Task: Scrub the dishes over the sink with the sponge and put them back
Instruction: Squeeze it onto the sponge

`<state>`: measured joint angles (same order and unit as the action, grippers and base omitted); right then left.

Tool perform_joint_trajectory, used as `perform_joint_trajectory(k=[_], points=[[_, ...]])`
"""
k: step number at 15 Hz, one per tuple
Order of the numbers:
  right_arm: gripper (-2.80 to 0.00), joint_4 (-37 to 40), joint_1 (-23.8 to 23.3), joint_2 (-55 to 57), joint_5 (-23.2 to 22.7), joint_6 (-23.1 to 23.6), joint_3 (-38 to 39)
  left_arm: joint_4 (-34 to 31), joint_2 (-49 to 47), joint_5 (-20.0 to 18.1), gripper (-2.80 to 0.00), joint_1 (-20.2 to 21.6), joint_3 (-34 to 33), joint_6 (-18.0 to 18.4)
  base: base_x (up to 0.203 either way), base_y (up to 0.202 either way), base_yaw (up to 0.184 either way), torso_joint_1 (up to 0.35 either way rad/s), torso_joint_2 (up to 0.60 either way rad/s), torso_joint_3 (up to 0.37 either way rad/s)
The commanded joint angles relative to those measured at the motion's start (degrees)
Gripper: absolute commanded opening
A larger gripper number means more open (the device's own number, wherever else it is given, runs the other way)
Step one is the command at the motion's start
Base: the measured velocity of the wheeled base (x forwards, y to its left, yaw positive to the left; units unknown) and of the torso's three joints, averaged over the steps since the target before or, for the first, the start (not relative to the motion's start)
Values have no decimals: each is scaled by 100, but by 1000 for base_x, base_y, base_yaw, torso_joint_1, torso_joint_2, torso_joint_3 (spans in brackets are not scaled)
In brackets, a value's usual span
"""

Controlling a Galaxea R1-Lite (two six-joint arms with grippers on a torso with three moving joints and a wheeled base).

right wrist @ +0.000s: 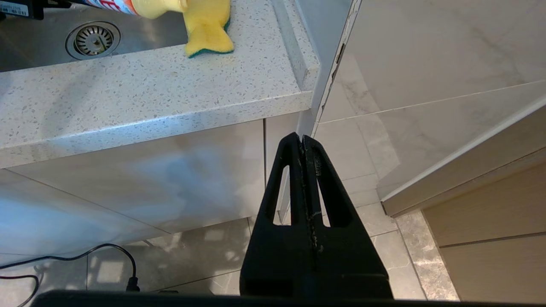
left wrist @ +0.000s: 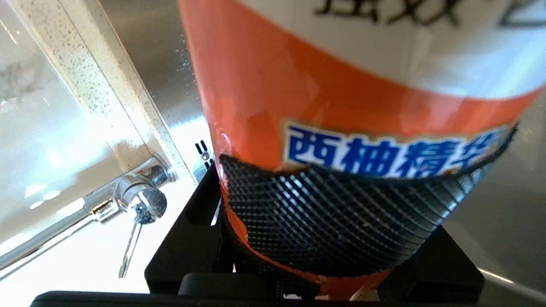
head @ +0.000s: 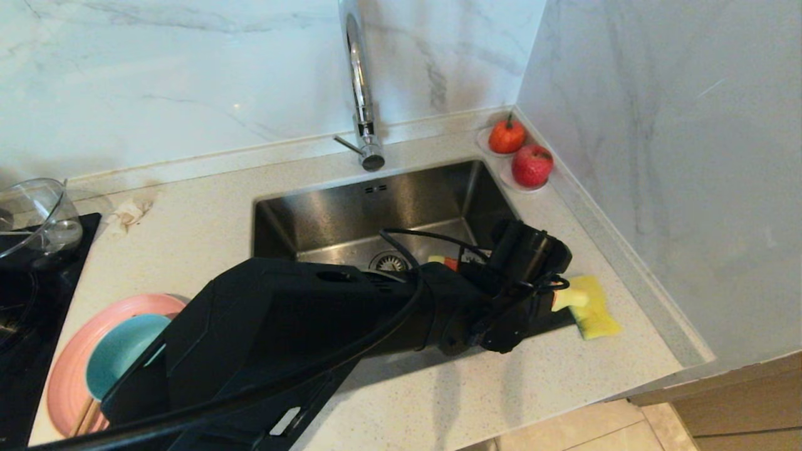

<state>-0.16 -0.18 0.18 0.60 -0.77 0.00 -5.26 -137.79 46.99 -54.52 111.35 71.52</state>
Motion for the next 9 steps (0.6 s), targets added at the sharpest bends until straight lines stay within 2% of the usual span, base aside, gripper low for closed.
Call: perform_joint_trajectory(k=[1, 9], points=[[-280, -2, 1, -1, 1, -2, 0, -21, -19, 31, -280, -34, -8, 46, 0, 0, 0, 0, 0, 0], [-280, -2, 1, -1, 1, -2, 0, -81, -37, 177, -280, -120, -43, 59, 0, 0, 0, 0, 0, 0]])
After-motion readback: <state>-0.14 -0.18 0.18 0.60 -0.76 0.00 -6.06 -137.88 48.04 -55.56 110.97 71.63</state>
